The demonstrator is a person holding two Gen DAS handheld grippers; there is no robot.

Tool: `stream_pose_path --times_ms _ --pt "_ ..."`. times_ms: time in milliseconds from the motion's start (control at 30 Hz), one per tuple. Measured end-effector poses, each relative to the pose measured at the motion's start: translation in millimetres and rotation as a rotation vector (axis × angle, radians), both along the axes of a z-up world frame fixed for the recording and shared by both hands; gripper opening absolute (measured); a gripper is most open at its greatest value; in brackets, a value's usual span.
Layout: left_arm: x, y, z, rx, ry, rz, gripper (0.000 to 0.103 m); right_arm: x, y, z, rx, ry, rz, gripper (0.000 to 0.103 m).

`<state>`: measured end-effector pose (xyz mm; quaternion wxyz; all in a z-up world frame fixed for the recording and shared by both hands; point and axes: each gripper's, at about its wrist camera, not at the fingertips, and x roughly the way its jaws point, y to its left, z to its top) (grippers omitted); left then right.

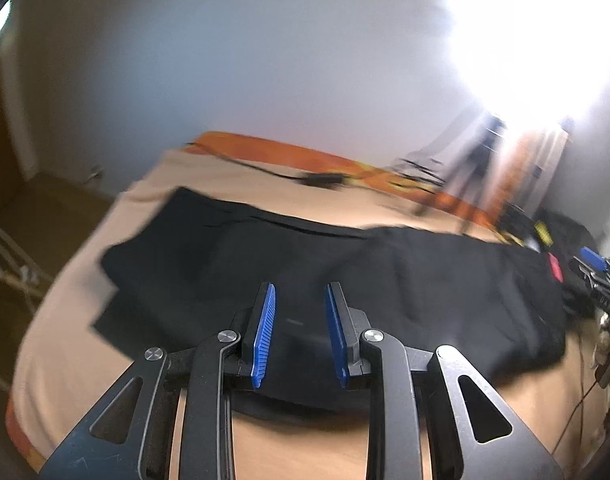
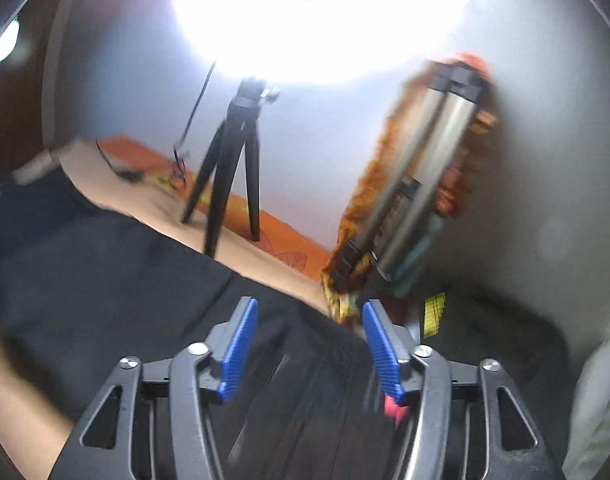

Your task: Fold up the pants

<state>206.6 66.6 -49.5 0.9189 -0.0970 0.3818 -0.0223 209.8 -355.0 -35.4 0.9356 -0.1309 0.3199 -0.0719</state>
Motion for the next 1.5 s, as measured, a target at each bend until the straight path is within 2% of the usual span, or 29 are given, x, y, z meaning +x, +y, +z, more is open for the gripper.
stream_pose_path --times_ms 133,233,333,500,700,900,967,1033,1100,1167,1267,1367,1433,1500 --pt "-11 -52 -1 0.022 0.0 -0.14 0.024 -58 -31 1 0.22 0.023 -0.083 0.069" --pt "-18 -83 -7 0.04 0.01 -0.22 0.024 -90 -56 -21 0.39 0.095 -0.191 0.07" --pt "-23 -111 -18 0.077 0.03 -0.286 0.024 -109 -74 -42 0.513 0.155 -0.281 0.07" --pt "-23 -126 -29 0.082 0.063 -0.305 0.024 -114 -85 -67 0.669 0.179 -0.332 0.07" --pt "-22 -120 -34 0.069 0.075 -0.273 0.024 -109 -101 -88 0.892 0.182 -0.416 0.072" --pt "-17 -116 -36 0.053 0.077 -0.261 0.024 -99 -103 -92 0.935 0.135 -0.496 0.074" --pt "-17 -115 -37 0.055 0.077 -0.265 0.024 -102 -104 -92 0.957 0.118 -0.528 0.074" --pt "-17 -112 -38 0.051 0.077 -0.268 0.024 -107 -101 -91 0.946 0.112 -0.578 0.069" --pt "-18 -110 -39 0.056 0.073 -0.277 0.024 -118 -99 -93 0.968 0.115 -0.609 0.072" --pt "-17 -109 -41 0.06 0.073 -0.279 0.024 -119 -96 -94 0.958 0.106 -0.594 0.072" --pt "-14 -108 -44 0.042 0.082 -0.274 0.024 -111 -92 -92 0.922 0.103 -0.577 0.08" --pt "-14 -110 -42 0.042 0.077 -0.281 0.024 -103 -91 -92 0.919 0.078 -0.587 0.083" --pt "-15 -109 -39 0.046 0.066 -0.28 0.024 -97 -92 -91 0.913 0.071 -0.582 0.083" --pt "-16 -105 -36 0.041 0.057 -0.268 0.024 -89 -92 -91 0.879 0.066 -0.579 0.075"
